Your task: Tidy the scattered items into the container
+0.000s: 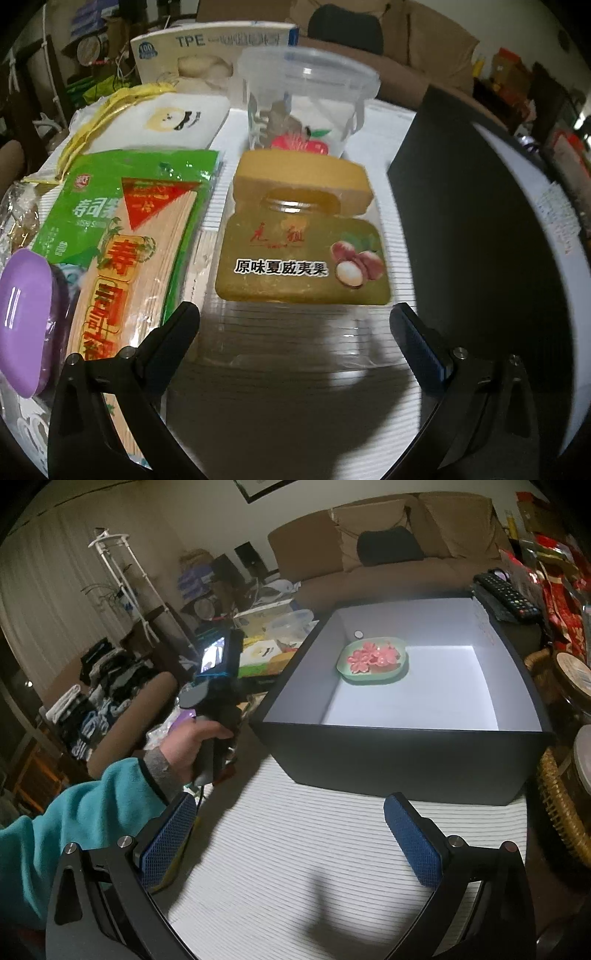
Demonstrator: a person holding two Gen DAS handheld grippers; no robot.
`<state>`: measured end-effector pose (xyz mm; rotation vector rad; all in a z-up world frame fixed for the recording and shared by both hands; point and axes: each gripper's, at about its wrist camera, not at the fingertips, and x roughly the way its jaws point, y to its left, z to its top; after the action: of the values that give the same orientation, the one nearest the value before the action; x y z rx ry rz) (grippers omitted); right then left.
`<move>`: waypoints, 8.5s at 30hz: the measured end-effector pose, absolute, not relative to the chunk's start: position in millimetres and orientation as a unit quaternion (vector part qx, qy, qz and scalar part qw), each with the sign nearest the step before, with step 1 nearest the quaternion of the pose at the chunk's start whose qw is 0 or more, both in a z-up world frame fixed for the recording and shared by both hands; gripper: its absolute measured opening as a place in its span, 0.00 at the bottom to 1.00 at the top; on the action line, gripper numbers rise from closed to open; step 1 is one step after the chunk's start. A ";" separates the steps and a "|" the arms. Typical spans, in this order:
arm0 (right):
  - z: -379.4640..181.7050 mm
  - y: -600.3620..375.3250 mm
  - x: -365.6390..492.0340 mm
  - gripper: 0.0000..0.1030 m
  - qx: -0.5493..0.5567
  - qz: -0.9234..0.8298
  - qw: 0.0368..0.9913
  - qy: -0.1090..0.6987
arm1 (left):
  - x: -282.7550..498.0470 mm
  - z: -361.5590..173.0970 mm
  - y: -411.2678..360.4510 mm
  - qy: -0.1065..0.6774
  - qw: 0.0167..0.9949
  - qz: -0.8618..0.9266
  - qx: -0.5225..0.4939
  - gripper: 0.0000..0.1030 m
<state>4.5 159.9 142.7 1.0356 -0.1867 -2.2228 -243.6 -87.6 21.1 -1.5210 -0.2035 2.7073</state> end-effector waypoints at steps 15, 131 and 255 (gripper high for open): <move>137.4 150.4 5.9 1.00 0.405 -0.839 0.356 -0.080 | -149.5 81.4 -120.3 -0.085 0.085 0.885 -0.450 0.87; 132.8 191.2 -294.0 0.49 0.478 -0.797 0.221 0.296 | -334.0 74.3 174.8 0.160 0.266 0.765 -0.564 0.62; 117.8 -2.9 46.6 1.00 0.401 -0.837 0.371 0.030 | 26.5 109.9 -280.7 -0.159 0.005 0.890 -0.428 1.00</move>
<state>46.6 -2.9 117.8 1.0282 0.0768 -2.1472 26.5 -280.7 109.9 -1.3409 -0.4981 2.7852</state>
